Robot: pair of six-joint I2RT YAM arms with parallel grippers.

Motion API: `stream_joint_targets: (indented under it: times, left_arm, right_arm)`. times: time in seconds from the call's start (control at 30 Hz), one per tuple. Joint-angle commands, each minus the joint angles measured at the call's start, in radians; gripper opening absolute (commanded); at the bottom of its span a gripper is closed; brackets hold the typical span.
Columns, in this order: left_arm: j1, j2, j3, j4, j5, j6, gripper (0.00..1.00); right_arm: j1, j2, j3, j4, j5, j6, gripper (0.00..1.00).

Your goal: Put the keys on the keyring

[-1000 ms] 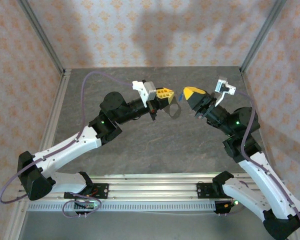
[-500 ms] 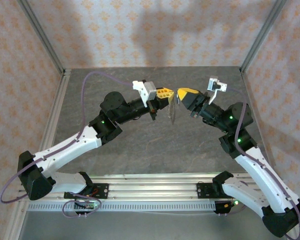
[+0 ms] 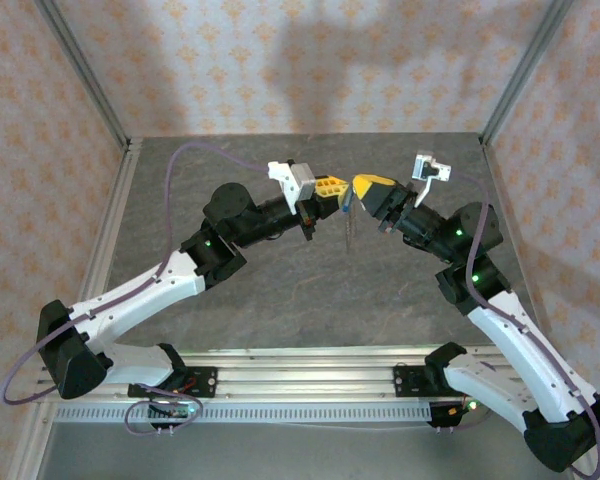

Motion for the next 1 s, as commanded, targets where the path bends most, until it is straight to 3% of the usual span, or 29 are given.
stream_joint_targets:
  times: [0.0,0.5,0.83,0.97]
  left_arm:
    - [-0.009,-0.009,0.013,0.078,0.011,-0.012,0.0]
    - [-0.01,-0.018,0.009,0.084,0.014,-0.01,0.0]
    - [-0.009,-0.022,0.0,0.086,0.001,-0.003,0.0]
    - [-0.011,-0.023,0.0,0.083,-0.004,0.002,0.0]
  right_arm:
    - [0.007,-0.009,-0.024,-0.005,0.027,-0.028,0.0]
    - [-0.026,-0.042,-0.096,-0.037,0.079,-0.037,0.0]
    - [-0.065,-0.059,-0.111,-0.012,0.014,-0.002,0.0]
    - [-0.069,-0.049,-0.103,-0.016,-0.071,0.007,0.0]
